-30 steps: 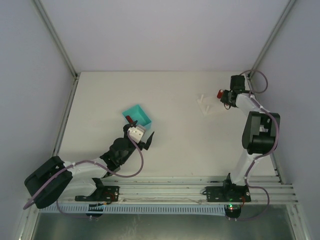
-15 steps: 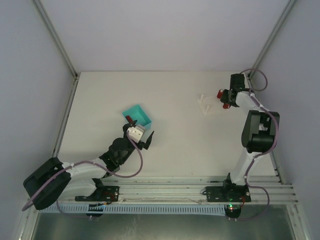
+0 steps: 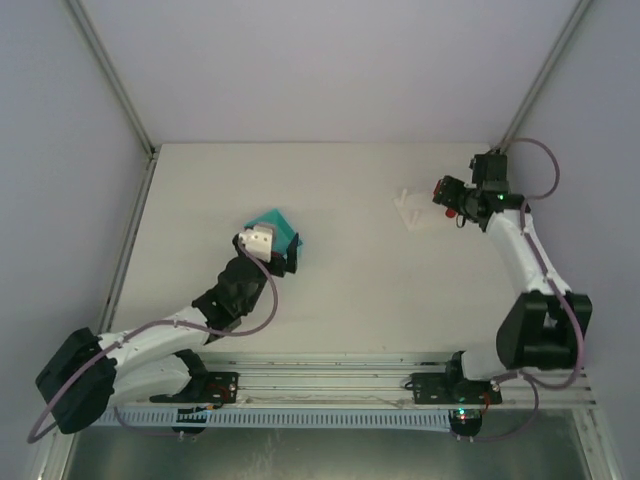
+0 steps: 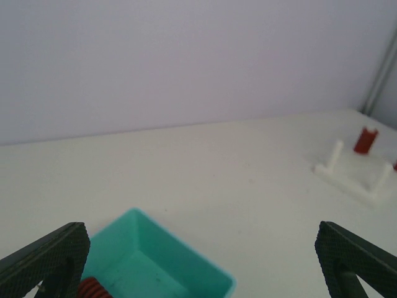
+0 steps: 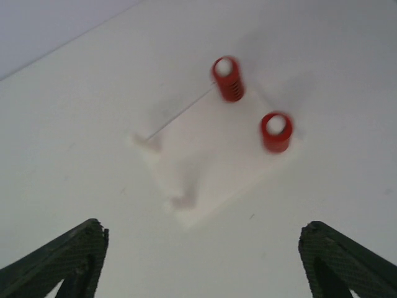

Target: Install the large spring

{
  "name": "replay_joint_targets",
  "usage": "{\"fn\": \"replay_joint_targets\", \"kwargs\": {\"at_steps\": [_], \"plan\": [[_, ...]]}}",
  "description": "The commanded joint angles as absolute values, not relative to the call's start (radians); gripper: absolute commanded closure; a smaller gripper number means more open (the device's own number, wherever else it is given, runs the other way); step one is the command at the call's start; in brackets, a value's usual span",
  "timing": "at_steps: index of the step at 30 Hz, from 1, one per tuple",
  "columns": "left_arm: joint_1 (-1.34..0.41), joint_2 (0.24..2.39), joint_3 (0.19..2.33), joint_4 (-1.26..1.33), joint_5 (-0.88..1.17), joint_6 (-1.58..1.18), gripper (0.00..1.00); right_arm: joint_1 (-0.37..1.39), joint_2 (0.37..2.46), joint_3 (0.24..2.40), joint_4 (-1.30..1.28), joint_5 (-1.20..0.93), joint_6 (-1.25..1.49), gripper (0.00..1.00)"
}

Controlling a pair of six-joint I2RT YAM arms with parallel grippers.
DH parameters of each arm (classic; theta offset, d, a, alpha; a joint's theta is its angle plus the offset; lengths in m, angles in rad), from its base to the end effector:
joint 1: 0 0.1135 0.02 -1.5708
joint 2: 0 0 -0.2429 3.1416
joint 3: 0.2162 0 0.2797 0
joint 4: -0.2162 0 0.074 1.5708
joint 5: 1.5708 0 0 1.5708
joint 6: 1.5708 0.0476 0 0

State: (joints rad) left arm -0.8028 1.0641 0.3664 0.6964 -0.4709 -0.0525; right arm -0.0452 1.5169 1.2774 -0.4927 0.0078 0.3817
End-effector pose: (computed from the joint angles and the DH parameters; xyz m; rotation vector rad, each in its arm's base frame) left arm 0.2006 -0.1767 0.1962 0.2205 1.5644 -0.3010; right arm 0.3766 -0.0174 0.2682 0.4930 2.2552 0.1634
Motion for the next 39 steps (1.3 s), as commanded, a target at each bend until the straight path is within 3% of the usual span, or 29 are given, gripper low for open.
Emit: {"fn": "replay_joint_targets", "kwargs": {"at_steps": [1,4,9,15,19,33,39], "plan": [[-0.773,1.043,0.531,0.364,-0.565,-0.284,0.01,0.022,1.352,1.147,-0.508,-0.102,0.438,0.11],[-0.749,1.052,0.608,0.217,-0.555,-0.375,0.01,0.087,1.252,1.058,-0.497,-0.112,0.439,0.04],[-0.686,1.107,0.768,-0.014,-0.449,-0.456,0.01,0.22,1.097,0.94,-0.5,-0.115,0.419,0.01],[-0.616,1.18,0.914,-0.187,-0.333,-0.467,0.17,0.326,0.996,0.807,-0.43,-0.02,0.378,0.01],[-0.586,1.203,0.963,-0.23,-0.258,-0.461,0.29,0.361,0.963,0.759,-0.367,-0.023,0.362,0.01],[-0.525,1.375,0.972,-0.206,-0.212,-0.413,0.39,0.394,0.953,0.716,-0.286,0.019,0.347,0.01],[-0.458,1.489,1.093,-0.286,-0.137,-0.43,0.44,0.396,0.949,0.624,-0.161,0.096,0.343,0.01]]}}
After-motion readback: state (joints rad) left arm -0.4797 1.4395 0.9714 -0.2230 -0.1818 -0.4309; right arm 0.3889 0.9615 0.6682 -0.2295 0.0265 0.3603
